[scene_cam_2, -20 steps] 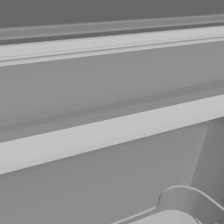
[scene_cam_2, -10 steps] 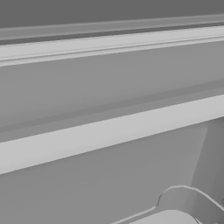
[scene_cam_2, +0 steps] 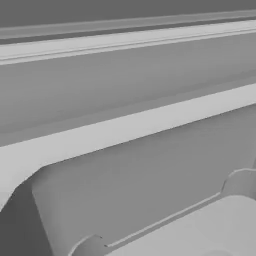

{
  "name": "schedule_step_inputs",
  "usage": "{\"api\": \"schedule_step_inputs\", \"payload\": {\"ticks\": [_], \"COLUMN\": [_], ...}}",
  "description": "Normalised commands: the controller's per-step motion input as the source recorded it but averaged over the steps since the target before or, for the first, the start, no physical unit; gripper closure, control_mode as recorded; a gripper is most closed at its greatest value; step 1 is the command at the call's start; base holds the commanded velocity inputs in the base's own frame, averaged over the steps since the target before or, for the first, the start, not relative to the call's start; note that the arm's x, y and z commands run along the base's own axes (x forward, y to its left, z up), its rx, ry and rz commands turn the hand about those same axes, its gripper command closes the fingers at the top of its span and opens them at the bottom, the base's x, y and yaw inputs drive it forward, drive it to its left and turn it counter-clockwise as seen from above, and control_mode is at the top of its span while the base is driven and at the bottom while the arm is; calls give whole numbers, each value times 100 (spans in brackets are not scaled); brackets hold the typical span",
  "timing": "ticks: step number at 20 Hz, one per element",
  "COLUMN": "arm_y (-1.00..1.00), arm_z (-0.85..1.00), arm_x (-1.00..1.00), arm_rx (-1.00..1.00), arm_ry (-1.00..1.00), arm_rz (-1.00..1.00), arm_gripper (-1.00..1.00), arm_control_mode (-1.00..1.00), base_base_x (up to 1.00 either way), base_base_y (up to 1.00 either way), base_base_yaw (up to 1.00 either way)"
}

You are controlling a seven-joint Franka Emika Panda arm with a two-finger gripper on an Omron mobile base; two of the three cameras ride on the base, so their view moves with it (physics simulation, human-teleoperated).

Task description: There is a bowl on the dining counter. Grab a lemon wedge from the fridge and place it in the bowl. Then get the liquor bottle and glass cup from the cabinet and place them next to the bowl.

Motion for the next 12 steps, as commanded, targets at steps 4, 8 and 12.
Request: {"api": "schedule_step_inputs", "payload": {"ticks": [4, 8, 12], "arm_y": [0, 0, 0], "arm_z": [0, 0, 0], "arm_x": [0, 0, 0], "arm_rx": [0, 0, 0], "arm_ry": [0, 0, 0], "arm_rz": [0, 0, 0], "arm_gripper": [100, 100, 100], "arm_control_mode": [100, 100, 100], "base_base_x": [-76, -75, -76], "base_base_y": [35, 40, 43], "base_base_yaw": [-3, -4, -5]}}
